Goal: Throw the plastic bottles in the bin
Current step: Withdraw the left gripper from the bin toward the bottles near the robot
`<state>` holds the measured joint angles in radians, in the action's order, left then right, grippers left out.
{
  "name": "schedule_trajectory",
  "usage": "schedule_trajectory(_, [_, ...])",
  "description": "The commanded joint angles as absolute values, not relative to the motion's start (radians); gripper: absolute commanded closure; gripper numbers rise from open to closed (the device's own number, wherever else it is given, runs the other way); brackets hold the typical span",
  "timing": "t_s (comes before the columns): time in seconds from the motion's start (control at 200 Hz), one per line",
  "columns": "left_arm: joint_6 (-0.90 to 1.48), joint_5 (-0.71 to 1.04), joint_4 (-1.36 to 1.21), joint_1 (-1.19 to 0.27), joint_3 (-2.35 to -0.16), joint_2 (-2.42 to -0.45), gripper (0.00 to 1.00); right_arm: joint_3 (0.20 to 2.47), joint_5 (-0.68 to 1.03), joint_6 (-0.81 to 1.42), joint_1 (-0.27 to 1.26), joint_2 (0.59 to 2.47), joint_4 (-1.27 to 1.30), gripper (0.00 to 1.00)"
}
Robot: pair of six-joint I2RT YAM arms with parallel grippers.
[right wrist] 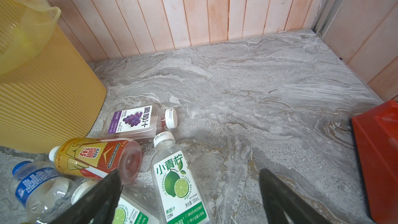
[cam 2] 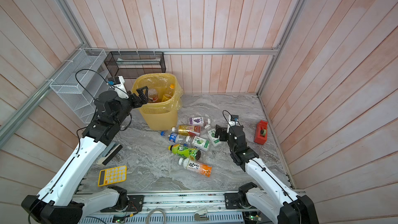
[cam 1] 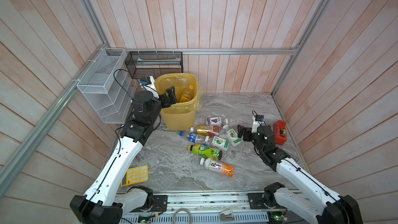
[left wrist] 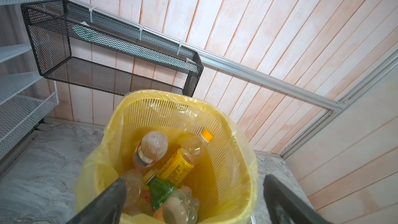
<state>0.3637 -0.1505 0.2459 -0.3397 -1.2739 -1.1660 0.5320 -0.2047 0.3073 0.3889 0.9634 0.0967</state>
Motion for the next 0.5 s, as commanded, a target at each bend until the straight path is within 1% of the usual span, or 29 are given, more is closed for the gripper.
schedule_trajectory(0.0, [0.299, -0.263, 0.241, -0.398, -1.209, -1.143, 0.0, 0.534, -0.204, 0.307, 0.385, 0.974, 0.082, 0.01])
schedule_trajectory(0.09, [0.275, -0.302, 0.205, -0.446, -1.148, -1.105, 0.0, 0.535, -0.194, 0.31, 0.385, 0.976, 0.08, 0.01])
schedule_trajectory(0.235, [0.257, -0.317, 0.149, -0.506, -1.05, -1.046, 0.0, 0.531, -0.155, 0.306, 0.385, 0.984, 0.079, 0.01])
schedule_trajectory(0.355, [0.244, -0.337, 0.165, -0.554, -1.007, -1.027, 0.0, 0.531, -0.151, 0.307, 0.385, 0.993, 0.074, 0.01])
schedule_trajectory(0.495, [0.308, -0.35, 0.198, -0.569, -0.95, -1.009, 0.0, 0.531, -0.129, 0.308, 0.385, 1.004, 0.078, 0.01])
